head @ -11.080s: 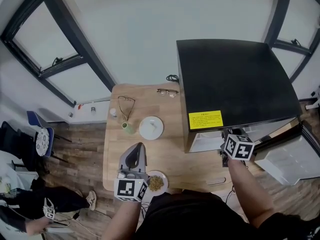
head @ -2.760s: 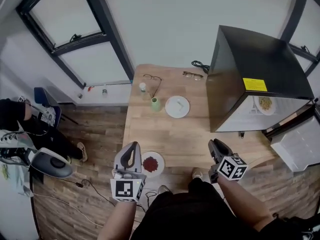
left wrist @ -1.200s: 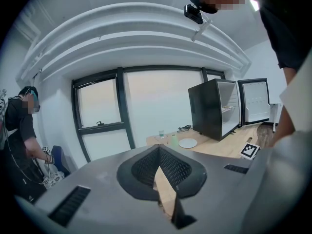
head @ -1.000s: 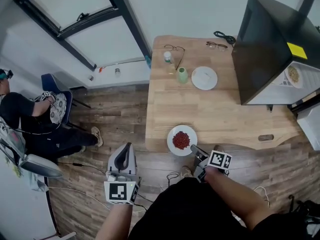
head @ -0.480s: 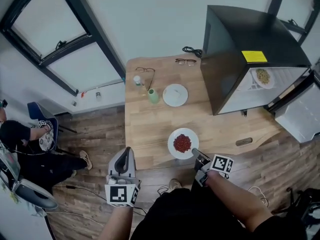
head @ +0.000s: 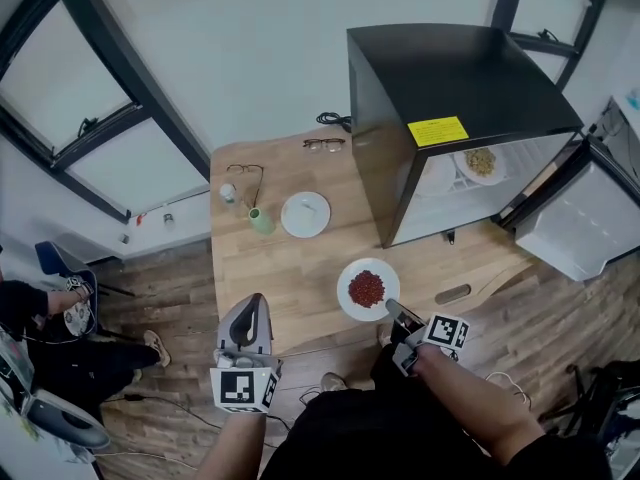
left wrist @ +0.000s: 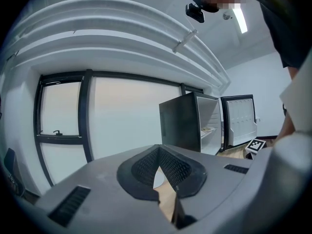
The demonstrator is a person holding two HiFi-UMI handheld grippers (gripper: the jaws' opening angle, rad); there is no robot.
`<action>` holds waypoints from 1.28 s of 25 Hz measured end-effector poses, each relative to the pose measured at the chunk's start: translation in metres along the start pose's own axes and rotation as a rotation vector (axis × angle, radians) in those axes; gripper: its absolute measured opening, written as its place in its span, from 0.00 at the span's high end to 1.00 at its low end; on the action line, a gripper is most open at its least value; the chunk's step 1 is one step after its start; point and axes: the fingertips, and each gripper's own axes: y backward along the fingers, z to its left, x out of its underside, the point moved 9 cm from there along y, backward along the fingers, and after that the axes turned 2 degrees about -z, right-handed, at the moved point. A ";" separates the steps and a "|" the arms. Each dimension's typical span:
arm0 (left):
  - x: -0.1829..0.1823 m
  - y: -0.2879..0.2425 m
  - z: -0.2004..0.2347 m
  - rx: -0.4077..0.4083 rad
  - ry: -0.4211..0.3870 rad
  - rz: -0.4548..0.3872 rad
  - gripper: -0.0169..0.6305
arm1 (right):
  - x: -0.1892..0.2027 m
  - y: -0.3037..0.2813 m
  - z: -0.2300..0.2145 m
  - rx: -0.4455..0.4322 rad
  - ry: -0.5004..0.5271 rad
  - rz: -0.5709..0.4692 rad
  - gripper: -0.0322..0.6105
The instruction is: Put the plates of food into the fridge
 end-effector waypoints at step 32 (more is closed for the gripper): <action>-0.025 -0.184 -0.107 0.060 -0.004 -0.025 0.97 | -0.195 0.042 -0.064 0.061 -0.045 -0.113 0.90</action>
